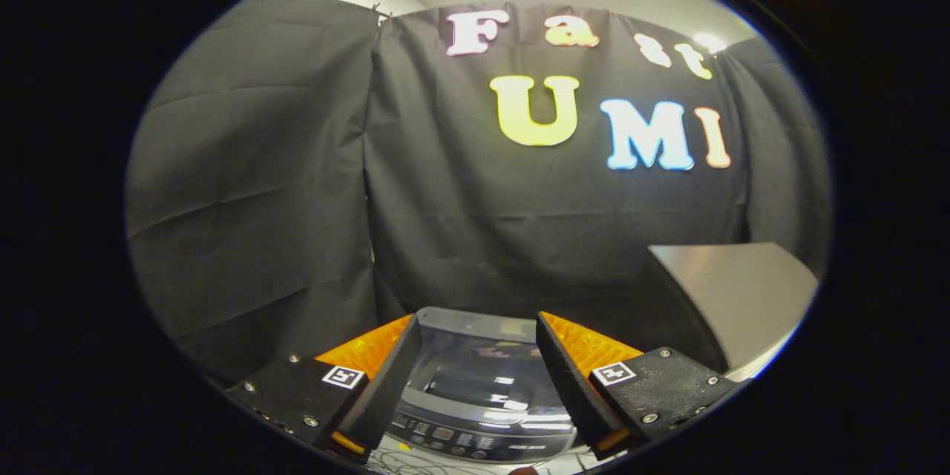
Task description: Put the clothes into the washing machine and then close the washing machine lid.
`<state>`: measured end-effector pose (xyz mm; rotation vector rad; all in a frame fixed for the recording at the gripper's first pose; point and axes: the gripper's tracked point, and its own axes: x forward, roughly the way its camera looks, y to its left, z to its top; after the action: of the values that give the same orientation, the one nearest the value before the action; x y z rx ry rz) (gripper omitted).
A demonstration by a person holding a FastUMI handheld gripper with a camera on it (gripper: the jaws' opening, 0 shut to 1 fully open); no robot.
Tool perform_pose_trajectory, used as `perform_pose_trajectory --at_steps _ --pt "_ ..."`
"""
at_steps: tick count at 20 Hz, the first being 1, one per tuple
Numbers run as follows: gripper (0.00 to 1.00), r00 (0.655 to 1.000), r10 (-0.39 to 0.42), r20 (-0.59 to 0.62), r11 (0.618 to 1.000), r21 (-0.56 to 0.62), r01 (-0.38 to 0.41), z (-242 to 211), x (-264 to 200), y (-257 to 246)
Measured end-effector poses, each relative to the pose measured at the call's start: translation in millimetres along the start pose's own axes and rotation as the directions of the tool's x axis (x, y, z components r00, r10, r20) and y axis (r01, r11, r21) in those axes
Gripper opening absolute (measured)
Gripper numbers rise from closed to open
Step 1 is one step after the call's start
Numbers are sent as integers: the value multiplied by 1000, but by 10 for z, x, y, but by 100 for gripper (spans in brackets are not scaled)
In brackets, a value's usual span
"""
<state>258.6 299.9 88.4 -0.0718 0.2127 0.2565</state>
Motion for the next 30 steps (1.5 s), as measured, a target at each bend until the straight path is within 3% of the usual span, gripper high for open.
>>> perform_pose_trajectory --at_steps 5,16,25,30 --pt "96 995 -48 84 999 -14 49 296 -609 -733" --pt "96 977 -159 140 987 -10 162 275 -1872 -2033" --pt "96 961 -238 140 971 32 236 46 -2532 -2625" --pt "96 958 -261 118 965 68 254 -195 -2651 -2799"
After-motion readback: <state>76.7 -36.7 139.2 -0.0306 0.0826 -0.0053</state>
